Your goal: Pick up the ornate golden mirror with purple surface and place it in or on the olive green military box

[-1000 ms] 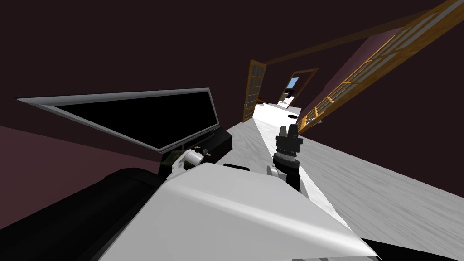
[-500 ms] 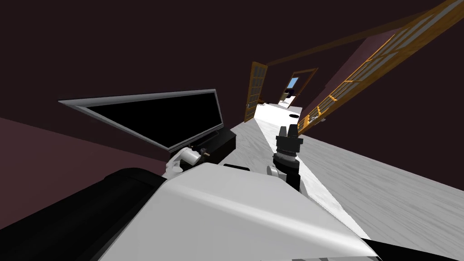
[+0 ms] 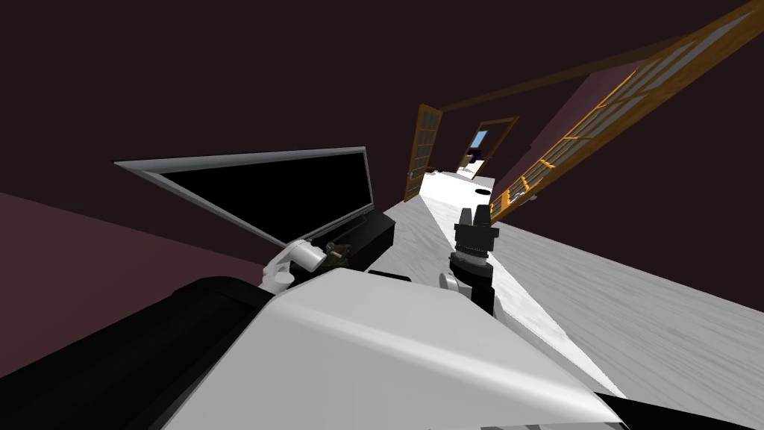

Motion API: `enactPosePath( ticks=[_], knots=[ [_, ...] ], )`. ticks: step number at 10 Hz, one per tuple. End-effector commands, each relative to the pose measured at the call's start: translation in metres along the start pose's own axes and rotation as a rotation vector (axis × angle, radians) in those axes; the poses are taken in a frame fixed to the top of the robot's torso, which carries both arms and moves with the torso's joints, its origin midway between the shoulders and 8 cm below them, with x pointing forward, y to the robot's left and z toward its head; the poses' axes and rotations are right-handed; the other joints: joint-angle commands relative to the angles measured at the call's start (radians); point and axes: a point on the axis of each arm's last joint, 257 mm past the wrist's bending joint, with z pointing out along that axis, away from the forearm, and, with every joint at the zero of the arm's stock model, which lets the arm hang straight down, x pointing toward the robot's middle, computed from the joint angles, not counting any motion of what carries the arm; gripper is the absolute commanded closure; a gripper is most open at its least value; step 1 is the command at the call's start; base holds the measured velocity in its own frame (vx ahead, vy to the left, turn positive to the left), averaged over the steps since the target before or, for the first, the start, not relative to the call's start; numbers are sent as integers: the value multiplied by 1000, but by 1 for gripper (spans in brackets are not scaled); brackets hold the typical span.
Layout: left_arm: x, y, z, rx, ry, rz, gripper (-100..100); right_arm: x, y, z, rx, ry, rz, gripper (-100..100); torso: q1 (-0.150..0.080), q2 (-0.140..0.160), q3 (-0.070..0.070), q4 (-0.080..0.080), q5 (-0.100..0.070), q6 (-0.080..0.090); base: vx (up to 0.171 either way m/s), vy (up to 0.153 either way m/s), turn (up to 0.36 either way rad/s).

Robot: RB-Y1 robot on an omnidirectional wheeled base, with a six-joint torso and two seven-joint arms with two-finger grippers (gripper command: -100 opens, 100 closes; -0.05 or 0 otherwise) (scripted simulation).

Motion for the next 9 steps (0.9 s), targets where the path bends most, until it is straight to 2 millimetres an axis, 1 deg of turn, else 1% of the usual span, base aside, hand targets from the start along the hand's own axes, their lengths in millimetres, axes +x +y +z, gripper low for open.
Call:
enactPosePath(
  ticks=[1,4,5,6,7,9],
  knots=[
    [-14,5,-11,-15,-23,38,100,0,0,0,0,0,0,0,0,0,0,0,0,0,-61,273,-71],
    [-32,8,-27,-25,-59,89,100,0,0,0,0,0,0,0,3,1,0,0,0,1,-57,284,-64],
    [-28,7,-24,-22,-51,75,100,0,0,0,0,0,0,0,4,1,0,0,0,1,-25,137,-26],
    [-30,8,-25,-26,-55,77,-100,0,0,0,0,0,0,0,-6,-1,-1,-1,0,2,-11,8,-28],
    [-30,8,-25,-26,-55,77,-100,0,0,0,0,0,0,0,-14,-2,-2,-1,-3,2,0,0,0],
    [-30,8,-25,-27,-55,77,-100,0,0,0,0,0,0,0,-18,-4,-2,-1,-4,2,0,0,0]
  ],
)
